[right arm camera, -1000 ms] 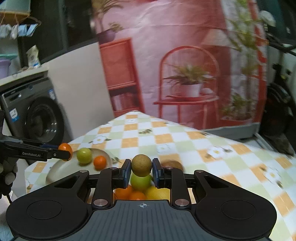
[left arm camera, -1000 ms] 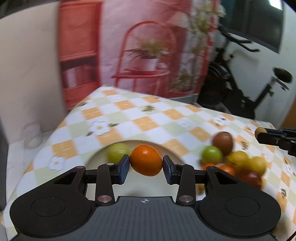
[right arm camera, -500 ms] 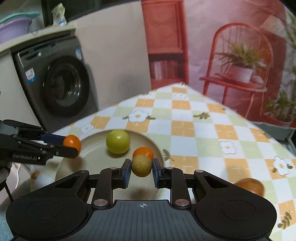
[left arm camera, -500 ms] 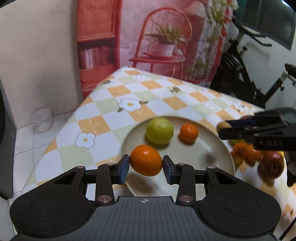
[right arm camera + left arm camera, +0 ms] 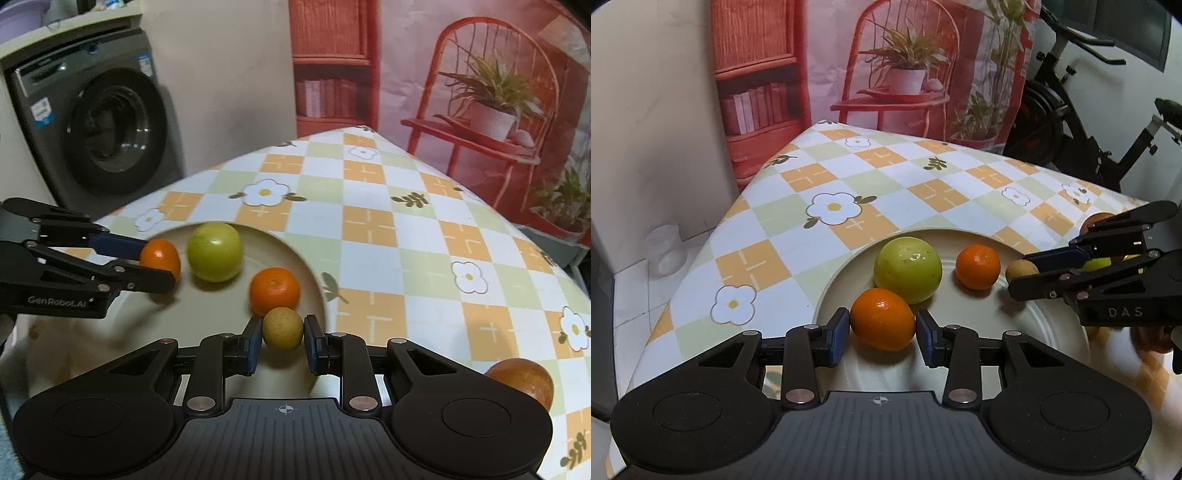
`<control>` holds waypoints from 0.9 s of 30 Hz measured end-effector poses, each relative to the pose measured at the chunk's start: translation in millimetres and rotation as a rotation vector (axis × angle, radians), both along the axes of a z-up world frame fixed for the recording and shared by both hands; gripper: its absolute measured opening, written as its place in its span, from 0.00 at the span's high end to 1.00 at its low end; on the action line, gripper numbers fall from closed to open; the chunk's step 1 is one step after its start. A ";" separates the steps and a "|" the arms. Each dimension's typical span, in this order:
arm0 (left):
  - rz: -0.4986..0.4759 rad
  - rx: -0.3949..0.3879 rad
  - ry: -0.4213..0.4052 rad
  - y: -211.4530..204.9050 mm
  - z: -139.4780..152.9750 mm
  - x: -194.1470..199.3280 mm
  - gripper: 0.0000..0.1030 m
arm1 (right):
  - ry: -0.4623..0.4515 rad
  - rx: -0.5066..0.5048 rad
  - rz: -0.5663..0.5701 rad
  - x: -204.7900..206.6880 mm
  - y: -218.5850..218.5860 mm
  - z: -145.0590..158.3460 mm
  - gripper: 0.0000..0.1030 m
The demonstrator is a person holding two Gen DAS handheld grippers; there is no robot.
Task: Organize fruits
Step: 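Carry the orange with the left tool while the right tool carries the kiwi to the plate, then open the left tool on the plate while the right tool releases the kiwi there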
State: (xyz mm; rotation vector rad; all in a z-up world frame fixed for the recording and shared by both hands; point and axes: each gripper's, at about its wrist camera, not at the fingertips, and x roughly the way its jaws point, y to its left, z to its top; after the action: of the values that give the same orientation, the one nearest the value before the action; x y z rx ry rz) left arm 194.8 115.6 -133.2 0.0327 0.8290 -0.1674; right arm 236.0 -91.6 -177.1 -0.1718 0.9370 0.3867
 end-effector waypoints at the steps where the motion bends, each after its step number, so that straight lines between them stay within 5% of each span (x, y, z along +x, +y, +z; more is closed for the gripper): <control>1: -0.002 0.004 0.000 -1.3 -1.5 2.1 0.60 | 0.003 -0.003 -0.001 2.2 -0.4 -2.0 0.78; 27: 0.025 0.009 -0.028 -3.7 -5.8 16.6 0.59 | -0.043 -0.062 0.060 22.7 12.5 -15.5 0.78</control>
State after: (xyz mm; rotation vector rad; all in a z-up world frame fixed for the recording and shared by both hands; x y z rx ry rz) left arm 211.4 111.8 -139.0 0.0336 0.8019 -0.1397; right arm 258.7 -79.1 -192.6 -0.2647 0.9034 0.4082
